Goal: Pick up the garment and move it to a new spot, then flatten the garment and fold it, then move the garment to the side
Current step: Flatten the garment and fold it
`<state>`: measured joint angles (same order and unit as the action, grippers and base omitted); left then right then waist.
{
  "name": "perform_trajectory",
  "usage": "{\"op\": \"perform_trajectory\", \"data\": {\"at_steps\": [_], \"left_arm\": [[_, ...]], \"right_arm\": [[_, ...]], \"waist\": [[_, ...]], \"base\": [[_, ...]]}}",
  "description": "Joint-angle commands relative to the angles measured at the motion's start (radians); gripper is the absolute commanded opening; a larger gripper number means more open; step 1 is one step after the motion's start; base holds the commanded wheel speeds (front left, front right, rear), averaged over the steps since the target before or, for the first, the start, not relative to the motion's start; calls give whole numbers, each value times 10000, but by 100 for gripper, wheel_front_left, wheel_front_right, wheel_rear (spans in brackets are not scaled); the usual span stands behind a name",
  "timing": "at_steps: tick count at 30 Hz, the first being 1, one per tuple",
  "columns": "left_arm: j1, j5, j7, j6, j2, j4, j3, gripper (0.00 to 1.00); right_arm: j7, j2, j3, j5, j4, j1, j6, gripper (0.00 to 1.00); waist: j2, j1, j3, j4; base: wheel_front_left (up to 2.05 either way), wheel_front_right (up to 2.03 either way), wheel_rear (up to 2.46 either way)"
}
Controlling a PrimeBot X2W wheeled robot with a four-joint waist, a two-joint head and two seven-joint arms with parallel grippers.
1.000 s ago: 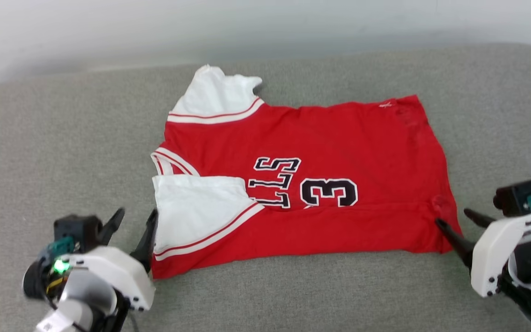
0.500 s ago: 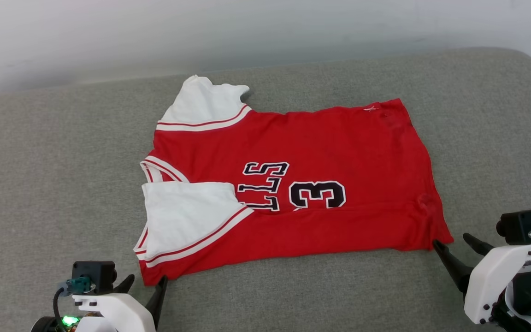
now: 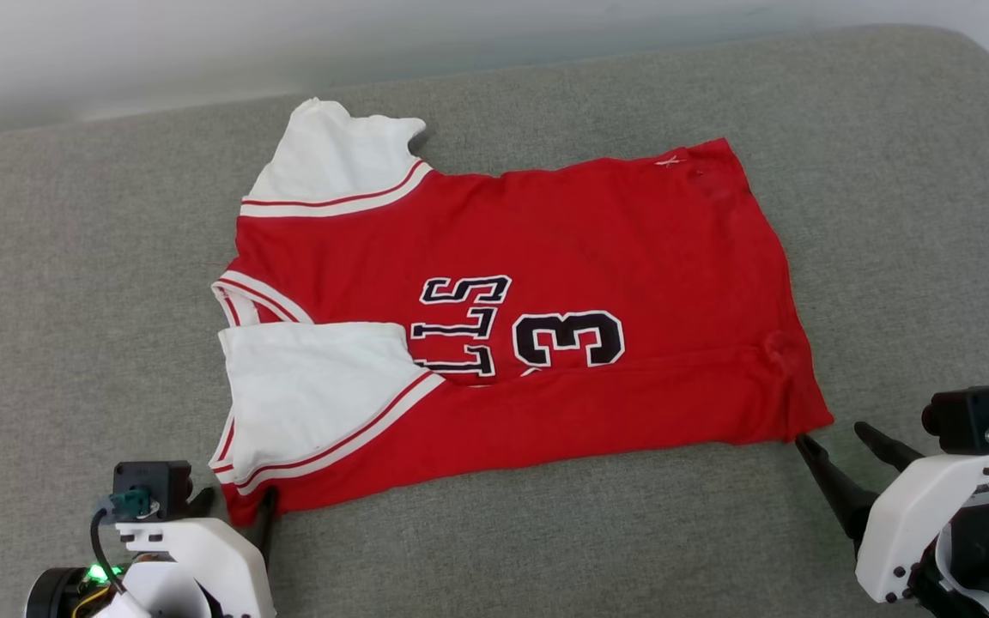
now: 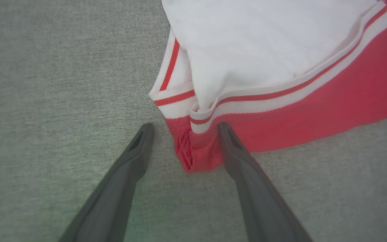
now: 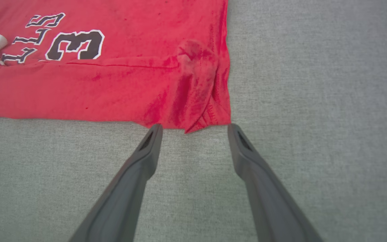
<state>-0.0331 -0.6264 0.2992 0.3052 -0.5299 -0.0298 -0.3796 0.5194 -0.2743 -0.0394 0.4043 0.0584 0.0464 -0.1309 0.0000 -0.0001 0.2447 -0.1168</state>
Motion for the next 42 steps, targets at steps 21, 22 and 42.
{"op": "perform_trajectory", "data": {"at_steps": [21,22,42], "left_arm": [[-10,-460,-297,-1026,308,401,-451,0],[-9,-434,-281,-995,285,606,-451,0],[-298,89,118,-598,145,2702,-810,0]], "right_arm": [[571,-403,235,-473,-168,477,4,100],[645,-475,192,-523,-243,542,4,100],[1304,-464,139,-893,-2906,1189,9,100]], "waist": [[0,1,-249,604],[0,1,-237,679],[0,1,706,1671]], "base": [[0,0,0],[0,0,0],[0,0,0]]}}
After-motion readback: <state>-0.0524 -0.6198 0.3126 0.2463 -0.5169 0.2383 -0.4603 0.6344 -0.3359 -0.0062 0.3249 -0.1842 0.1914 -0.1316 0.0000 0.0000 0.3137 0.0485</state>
